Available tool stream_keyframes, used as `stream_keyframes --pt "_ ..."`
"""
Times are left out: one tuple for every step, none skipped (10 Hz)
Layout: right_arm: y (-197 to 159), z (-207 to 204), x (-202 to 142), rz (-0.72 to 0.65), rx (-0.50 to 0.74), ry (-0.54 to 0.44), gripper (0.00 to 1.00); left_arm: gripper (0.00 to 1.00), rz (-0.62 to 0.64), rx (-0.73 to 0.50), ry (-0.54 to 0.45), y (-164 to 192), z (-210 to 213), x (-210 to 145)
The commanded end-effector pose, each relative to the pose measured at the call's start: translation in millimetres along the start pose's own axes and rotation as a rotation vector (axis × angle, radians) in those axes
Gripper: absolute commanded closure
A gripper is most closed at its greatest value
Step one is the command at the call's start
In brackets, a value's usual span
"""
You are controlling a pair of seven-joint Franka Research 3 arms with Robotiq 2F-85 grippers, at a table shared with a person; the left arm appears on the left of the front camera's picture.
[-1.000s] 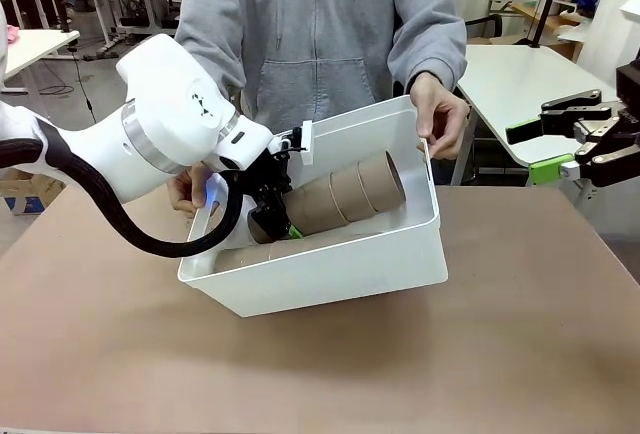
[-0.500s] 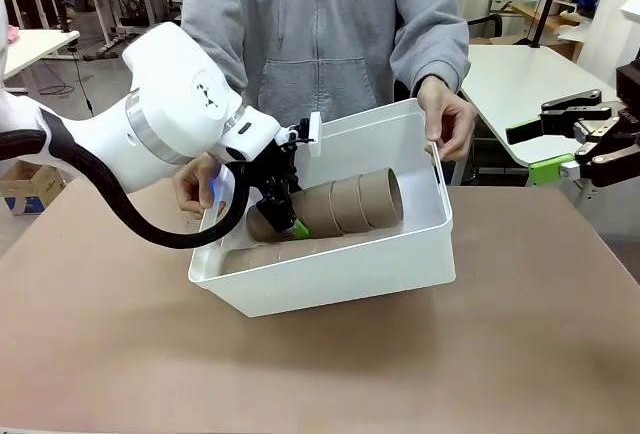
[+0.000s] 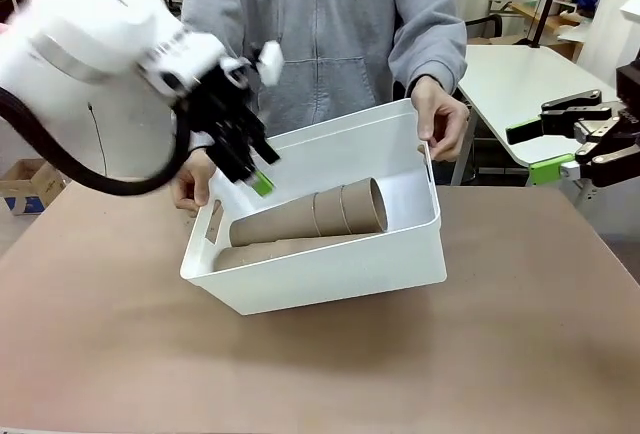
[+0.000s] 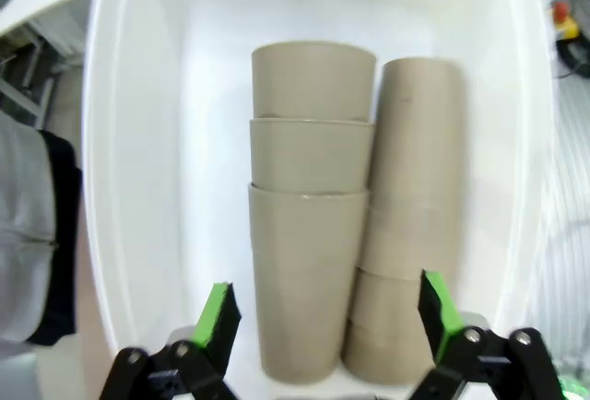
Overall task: Stack the cups and store them in the basket.
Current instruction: Place the stack of Reusable plastic cups into the Pantry Basket.
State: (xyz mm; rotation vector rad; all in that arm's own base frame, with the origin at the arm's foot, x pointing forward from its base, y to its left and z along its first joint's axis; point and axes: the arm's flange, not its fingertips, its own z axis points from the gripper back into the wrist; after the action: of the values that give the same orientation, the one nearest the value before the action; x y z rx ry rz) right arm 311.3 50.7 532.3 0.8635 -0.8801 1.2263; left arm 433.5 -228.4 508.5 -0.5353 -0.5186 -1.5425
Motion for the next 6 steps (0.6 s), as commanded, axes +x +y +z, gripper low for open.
stream_keyframes --pt "-0.4 -0.4 1.6 0.014 -0.003 -0.03 0.0 0.0 0.061 -0.037 -0.082 -10.2 55.0 -11.7" --pt "-0.4 -0.4 1.6 0.014 -0.003 -0.03 0.0 0.0 0.085 -0.037 -0.147 -16.7 89.2 -27.0" --pt "-0.4 -0.4 1.6 0.014 -0.003 -0.03 0.0 0.0 0.093 -0.044 -0.206 -22.7 117.5 -46.8" --pt "-0.4 -0.4 1.6 0.014 -0.003 -0.03 0.0 0.0 0.094 -0.051 -0.266 -30.2 143.9 -70.1" --pt "-0.4 -0.4 1.6 0.014 -0.003 -0.03 0.0 0.0 0.094 -0.029 -0.288 -39.3 166.7 -96.9" --pt "-0.4 -0.4 1.6 0.014 -0.003 -0.03 0.0 0.0 0.069 -0.004 -0.329 -48.9 184.0 -123.3"
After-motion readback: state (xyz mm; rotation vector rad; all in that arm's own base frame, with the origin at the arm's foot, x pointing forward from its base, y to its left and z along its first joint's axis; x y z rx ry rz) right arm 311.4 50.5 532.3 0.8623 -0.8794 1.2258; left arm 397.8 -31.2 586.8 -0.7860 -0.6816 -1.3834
